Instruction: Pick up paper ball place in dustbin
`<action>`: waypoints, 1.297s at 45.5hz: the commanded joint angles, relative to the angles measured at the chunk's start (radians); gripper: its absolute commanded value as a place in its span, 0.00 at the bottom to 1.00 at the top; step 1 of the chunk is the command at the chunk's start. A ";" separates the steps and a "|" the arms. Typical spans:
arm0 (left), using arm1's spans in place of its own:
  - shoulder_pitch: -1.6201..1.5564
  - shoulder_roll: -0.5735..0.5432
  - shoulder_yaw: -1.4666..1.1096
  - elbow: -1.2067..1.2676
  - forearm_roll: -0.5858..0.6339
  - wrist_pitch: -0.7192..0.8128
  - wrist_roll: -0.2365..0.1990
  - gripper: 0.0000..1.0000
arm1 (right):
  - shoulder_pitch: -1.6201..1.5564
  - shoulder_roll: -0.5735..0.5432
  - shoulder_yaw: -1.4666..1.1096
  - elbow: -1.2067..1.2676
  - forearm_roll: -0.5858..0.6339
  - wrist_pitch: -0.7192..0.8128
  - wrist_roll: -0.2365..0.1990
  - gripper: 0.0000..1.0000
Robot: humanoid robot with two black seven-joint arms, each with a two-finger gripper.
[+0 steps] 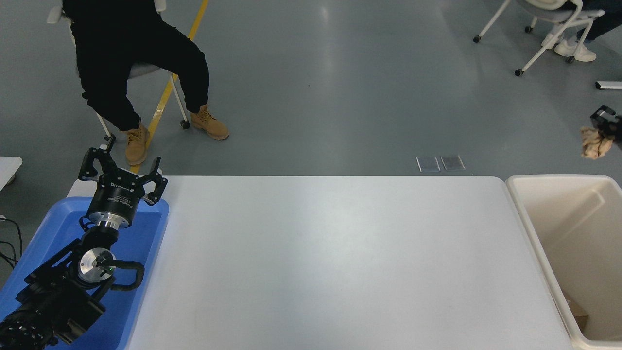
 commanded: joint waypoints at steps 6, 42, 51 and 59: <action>-0.001 0.000 0.000 0.000 0.001 0.000 0.000 0.99 | -0.384 0.117 0.243 -0.156 0.059 -0.302 0.000 0.04; 0.001 0.000 0.000 0.000 0.001 0.000 0.000 0.99 | -0.623 0.249 0.420 -0.342 0.061 -0.388 0.008 0.84; -0.001 0.000 0.000 0.000 0.001 0.000 0.000 0.99 | -0.617 0.259 0.420 -0.334 0.061 -0.388 0.007 1.00; -0.001 0.000 0.000 0.000 0.000 0.000 0.000 0.99 | -0.620 0.262 0.420 -0.303 0.059 -0.378 0.007 1.00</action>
